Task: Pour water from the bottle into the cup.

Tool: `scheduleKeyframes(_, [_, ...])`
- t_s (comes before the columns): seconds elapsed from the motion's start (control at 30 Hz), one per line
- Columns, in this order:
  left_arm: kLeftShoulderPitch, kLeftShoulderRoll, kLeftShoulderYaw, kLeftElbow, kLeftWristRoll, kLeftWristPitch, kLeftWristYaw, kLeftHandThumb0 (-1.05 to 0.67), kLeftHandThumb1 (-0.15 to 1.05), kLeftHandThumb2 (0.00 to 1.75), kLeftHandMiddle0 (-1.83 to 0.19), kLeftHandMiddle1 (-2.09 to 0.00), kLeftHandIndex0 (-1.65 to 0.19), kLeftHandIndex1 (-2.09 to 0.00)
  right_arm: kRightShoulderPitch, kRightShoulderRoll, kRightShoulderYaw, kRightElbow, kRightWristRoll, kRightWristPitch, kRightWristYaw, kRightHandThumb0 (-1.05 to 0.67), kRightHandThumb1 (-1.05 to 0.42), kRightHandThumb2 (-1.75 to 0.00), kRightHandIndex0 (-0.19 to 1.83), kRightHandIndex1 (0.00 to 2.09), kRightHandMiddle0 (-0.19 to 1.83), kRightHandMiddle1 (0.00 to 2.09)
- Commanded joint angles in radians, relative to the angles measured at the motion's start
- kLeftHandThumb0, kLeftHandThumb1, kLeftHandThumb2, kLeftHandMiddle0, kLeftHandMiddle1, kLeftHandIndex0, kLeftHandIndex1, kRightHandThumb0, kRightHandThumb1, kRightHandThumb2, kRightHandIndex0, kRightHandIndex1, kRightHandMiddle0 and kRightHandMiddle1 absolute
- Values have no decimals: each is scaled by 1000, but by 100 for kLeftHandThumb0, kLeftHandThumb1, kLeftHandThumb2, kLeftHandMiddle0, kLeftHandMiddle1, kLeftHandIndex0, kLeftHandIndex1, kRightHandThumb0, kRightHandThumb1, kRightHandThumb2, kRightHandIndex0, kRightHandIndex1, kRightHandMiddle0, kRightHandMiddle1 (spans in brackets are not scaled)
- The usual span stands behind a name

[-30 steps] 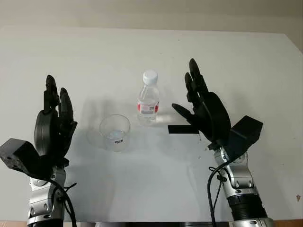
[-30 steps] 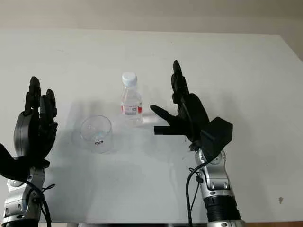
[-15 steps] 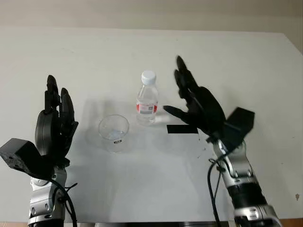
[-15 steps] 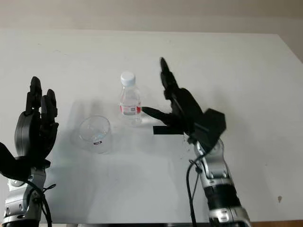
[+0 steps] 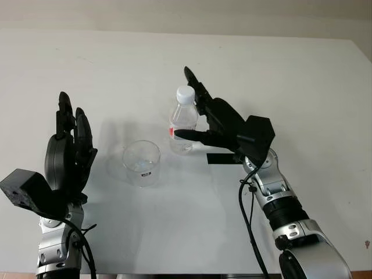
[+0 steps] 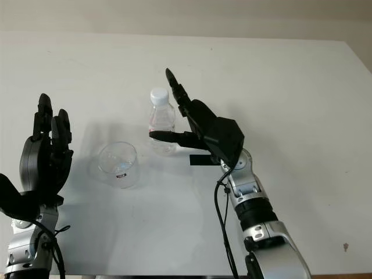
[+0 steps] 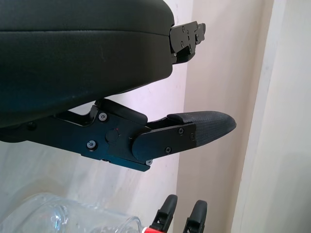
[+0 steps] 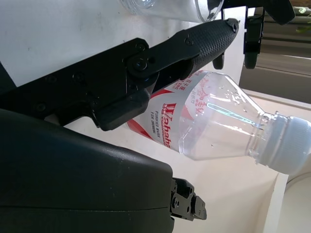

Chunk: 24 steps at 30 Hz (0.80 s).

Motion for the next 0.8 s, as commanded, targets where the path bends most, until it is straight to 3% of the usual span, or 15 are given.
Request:
scheduleKeyframes(0.0, [-10,0,3,9,6,-8,3,-71,105,58,17,-6,19,-2,-15,8,5,20,-8,-20,-4,-97,-92,-5,-19,0,-19,0])
scheduleKeyframes(0.6, [-14,7,11,26,-6,-28,-12,-71,105,57,17,-5,19,-2,-11,109,-31,99,102,50,66,-85,-88,-5,-19,0,-19,0])
scheduleKeyframes(0.77, [-16,4,14,22,-10,-21,-13,-71,105,57,17,-5,19,-2,-14,131,-43,108,115,52,71,-74,-86,-5,-19,0,-19,0])
